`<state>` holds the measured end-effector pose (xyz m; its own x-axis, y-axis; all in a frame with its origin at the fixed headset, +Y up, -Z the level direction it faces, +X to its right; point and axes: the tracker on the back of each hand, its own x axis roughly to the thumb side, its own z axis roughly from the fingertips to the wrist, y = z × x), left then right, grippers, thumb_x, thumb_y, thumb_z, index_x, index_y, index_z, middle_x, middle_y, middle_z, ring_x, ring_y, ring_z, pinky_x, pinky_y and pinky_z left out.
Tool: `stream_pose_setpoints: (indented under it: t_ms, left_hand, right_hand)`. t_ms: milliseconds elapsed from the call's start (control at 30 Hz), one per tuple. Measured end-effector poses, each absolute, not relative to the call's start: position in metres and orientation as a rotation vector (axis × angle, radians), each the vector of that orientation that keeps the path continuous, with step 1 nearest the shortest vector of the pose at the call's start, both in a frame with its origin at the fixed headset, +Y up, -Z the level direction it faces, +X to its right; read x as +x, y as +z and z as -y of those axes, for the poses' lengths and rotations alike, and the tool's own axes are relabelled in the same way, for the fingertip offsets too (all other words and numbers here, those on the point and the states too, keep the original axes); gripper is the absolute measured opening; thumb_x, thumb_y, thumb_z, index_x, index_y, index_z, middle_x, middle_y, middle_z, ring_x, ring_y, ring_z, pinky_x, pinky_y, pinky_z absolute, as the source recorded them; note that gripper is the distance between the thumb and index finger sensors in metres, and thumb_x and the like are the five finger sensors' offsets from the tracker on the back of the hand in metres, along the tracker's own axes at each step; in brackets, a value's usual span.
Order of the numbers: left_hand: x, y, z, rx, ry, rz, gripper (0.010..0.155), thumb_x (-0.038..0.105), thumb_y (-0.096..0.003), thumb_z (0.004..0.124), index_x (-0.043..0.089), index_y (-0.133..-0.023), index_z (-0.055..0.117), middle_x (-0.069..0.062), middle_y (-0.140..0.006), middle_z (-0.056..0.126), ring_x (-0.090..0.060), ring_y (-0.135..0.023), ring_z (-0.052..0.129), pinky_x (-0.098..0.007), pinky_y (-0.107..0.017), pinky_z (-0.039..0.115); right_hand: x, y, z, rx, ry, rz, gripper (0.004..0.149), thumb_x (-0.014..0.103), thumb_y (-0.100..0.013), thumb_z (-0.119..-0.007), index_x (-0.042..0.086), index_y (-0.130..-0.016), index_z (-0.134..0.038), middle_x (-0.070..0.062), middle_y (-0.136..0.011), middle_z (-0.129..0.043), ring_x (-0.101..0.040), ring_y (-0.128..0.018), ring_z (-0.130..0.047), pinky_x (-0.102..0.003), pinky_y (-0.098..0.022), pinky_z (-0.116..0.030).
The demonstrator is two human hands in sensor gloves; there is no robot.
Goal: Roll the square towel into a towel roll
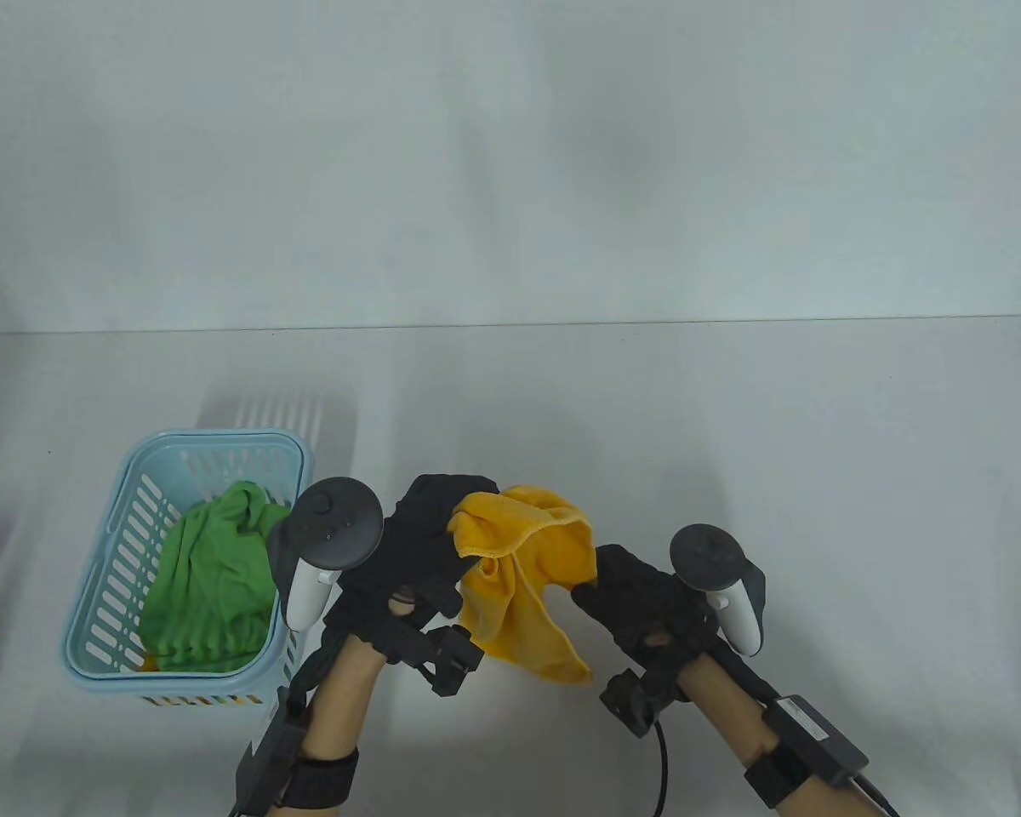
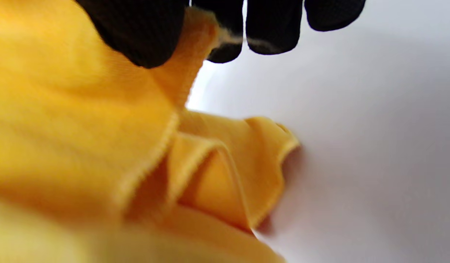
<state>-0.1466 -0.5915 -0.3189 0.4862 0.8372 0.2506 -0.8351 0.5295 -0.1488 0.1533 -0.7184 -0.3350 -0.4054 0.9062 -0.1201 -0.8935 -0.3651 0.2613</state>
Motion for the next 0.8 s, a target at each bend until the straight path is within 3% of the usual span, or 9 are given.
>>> stream_pose_setpoints:
  t_ms: [200, 400, 467, 567, 700, 800]
  left_hand:
    - [-0.15, -0.323, 0.602, -0.043, 0.95, 0.254, 0.048, 0.035, -0.0396, 0.086, 0.033, -0.086, 0.076, 0.002, -0.086, 0.075, -0.015, -0.057, 0.097, -0.046, -0.06, 0.081]
    - [-0.146, -0.327, 0.609, -0.042, 0.811, 0.247, 0.048, 0.035, -0.0399, 0.085, 0.035, -0.087, 0.075, 0.001, -0.09, 0.073, -0.017, -0.062, 0.094, -0.048, -0.062, 0.077]
    - [-0.145, -0.327, 0.61, -0.048, 0.793, 0.245, 0.048, 0.035, -0.04, 0.085, 0.035, -0.087, 0.075, 0.001, -0.091, 0.072, -0.017, -0.063, 0.094, -0.048, -0.063, 0.077]
    - [-0.144, -0.33, 0.616, -0.066, 0.78, 0.231, 0.049, 0.035, -0.0403, 0.084, 0.035, -0.088, 0.074, 0.0, -0.093, 0.071, -0.017, -0.065, 0.093, -0.049, -0.063, 0.076]
    - [-0.144, -0.337, 0.631, -0.117, 0.777, 0.201, 0.05, 0.036, -0.0408, 0.083, 0.036, -0.09, 0.072, 0.001, -0.095, 0.07, -0.019, -0.068, 0.092, -0.05, -0.064, 0.075]
    - [-0.142, -0.342, 0.643, -0.164, 0.785, 0.183, 0.056, 0.037, -0.0415, 0.081, 0.036, -0.095, 0.067, -0.002, -0.1, 0.065, -0.021, -0.075, 0.089, -0.051, -0.066, 0.072]
  right_hand:
    - [0.178, -0.337, 0.697, 0.003, 1.923, -0.17, 0.042, 0.037, -0.038, -0.078, 0.035, -0.078, -0.066, 0.005, -0.093, -0.072, -0.031, -0.089, -0.075, -0.056, -0.065, -0.062]
    - [0.205, -0.332, 0.677, -0.079, 1.791, -0.053, 0.042, 0.032, -0.036, -0.081, 0.035, -0.076, -0.07, 0.003, -0.067, -0.09, -0.024, -0.065, -0.093, -0.055, -0.06, -0.069]
    - [0.21, -0.329, 0.673, -0.093, 1.773, -0.055, 0.042, 0.031, -0.036, -0.083, 0.034, -0.076, -0.072, 0.001, -0.064, -0.091, -0.025, -0.061, -0.094, -0.055, -0.059, -0.07]
    - [0.214, -0.327, 0.657, -0.086, 1.78, -0.045, 0.042, 0.03, -0.037, -0.084, 0.033, -0.077, -0.075, -0.001, -0.063, -0.092, -0.027, -0.06, -0.094, -0.055, -0.059, -0.069]
    - [0.219, -0.331, 0.615, -0.052, 1.902, 0.02, 0.041, 0.033, -0.037, -0.084, 0.033, -0.077, -0.077, 0.001, -0.063, -0.092, -0.025, -0.06, -0.094, -0.055, -0.059, -0.07]
    - [0.214, -0.334, 0.587, -0.019, 1.875, 0.009, 0.04, 0.034, -0.037, -0.083, 0.033, -0.077, -0.076, 0.003, -0.072, -0.089, -0.028, -0.07, -0.09, -0.056, -0.062, -0.067]
